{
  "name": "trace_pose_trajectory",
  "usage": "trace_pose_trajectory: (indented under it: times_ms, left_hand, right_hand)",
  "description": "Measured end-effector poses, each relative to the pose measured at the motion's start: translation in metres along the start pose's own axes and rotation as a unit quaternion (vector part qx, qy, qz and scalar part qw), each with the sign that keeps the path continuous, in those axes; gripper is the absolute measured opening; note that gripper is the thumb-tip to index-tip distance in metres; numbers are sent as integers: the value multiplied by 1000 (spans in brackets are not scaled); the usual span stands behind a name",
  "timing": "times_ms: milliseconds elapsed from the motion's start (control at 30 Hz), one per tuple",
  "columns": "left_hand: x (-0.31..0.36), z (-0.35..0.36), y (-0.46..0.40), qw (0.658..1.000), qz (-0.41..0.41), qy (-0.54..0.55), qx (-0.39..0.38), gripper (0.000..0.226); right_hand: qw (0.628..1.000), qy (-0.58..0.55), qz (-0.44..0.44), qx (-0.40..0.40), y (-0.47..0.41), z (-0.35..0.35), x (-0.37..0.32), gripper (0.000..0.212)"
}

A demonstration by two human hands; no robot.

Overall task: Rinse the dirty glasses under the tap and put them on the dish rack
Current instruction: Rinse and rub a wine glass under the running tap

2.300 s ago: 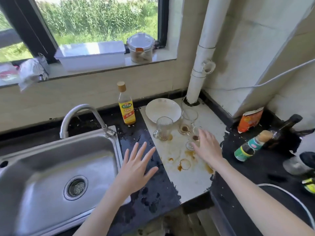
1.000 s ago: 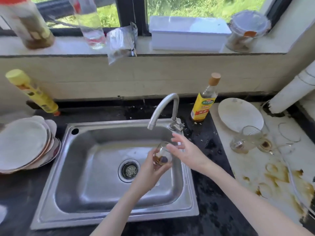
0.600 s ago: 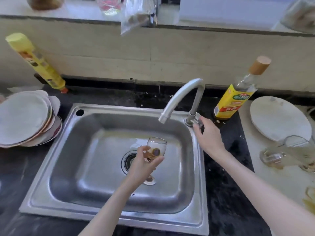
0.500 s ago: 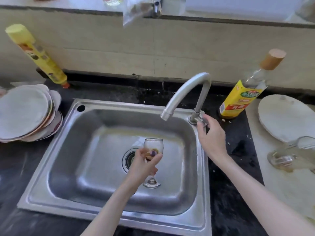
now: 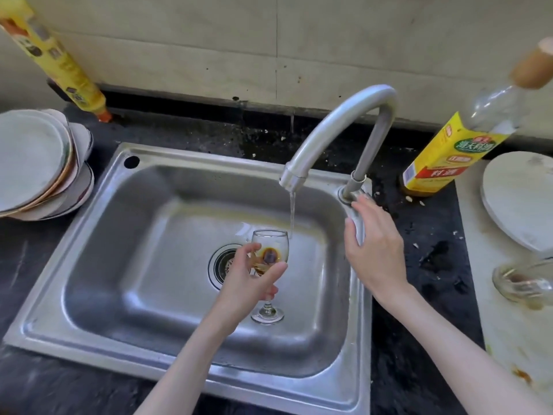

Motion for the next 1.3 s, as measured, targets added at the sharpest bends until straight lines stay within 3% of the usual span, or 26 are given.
trace_pose_trajectory:
  times_ms: [267,633,800,867,967,1033,1167,1300]
  left_hand:
    - [1,5,1,999,-1,-48,-11,52]
    - [-4,-3,3,998,-10,-56,-19,51]
    - [-9,-6,4,998,-14,-58,-18,53]
    - [-14,-5,7,998,-37,-45,-16,54]
    - [-20,-3,14,991,-126,13,-34,50]
    - [-24,-2,17,980,-183,54,-51,46]
    - [-26,-5,14,964,-232,117,-53,41]
    - [-30,-8,7,969,-225,93,-37,41]
  right_hand:
    - [997,43,-36,-49,13,10,-1,44]
    - [996,40,-19,-71,19,15,-3,46]
    - [996,15,-62,-54,25,11,-22,36]
    - [992,-40,-9,-118,29,9,-39,35]
    - [925,-157,186,-291,38,18,-51,27]
    - [876,-210,269,-340,43,24,-53,25]
    - [840,-239,297,-386,48,29,-61,25]
    - [821,-266,311,-399,52,37,-66,26]
Point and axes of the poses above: each hand's wrist, its own y-axis away from the middle knuckle, its own z-axis out of the palm, x = y × z, the point moved 2 cm from there along -y, towards the middle knuckle, and after that the axes turned 6 degrees about -z, right-handed, at the moved point
